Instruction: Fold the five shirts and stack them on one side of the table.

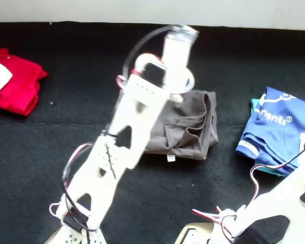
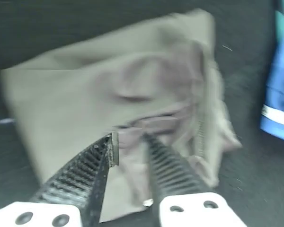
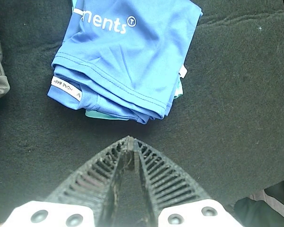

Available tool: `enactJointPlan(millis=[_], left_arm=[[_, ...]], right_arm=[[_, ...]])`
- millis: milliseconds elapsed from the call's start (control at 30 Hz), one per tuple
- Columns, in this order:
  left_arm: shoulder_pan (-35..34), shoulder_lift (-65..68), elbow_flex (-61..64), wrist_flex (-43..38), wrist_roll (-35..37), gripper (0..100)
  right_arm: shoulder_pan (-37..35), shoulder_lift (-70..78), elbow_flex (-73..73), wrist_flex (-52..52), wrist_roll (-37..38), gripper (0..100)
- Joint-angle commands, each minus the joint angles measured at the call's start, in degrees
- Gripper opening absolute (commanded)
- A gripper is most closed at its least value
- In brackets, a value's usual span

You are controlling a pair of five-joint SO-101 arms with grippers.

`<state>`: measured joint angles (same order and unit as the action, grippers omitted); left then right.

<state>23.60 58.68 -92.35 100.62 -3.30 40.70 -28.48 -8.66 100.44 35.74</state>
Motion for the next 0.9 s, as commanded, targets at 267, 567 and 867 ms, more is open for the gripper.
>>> enactJointPlan(millis=[267,567,867], left_arm=[[6.11,-0.4,21.93,0.44,-8.53,1],[21.41,-3.65,22.55,0.53,-8.18,1],[23.43,-14.9,22.2,0.44,-8.18,1]], right_arm=[[-0.48,-0.84,0.22,0.48,0.53,0.9],[-0.4,-0.84,0.22,0.48,0.62,0.9],[-0.48,-0.84,0.22,0.48,0.53,0.9]])
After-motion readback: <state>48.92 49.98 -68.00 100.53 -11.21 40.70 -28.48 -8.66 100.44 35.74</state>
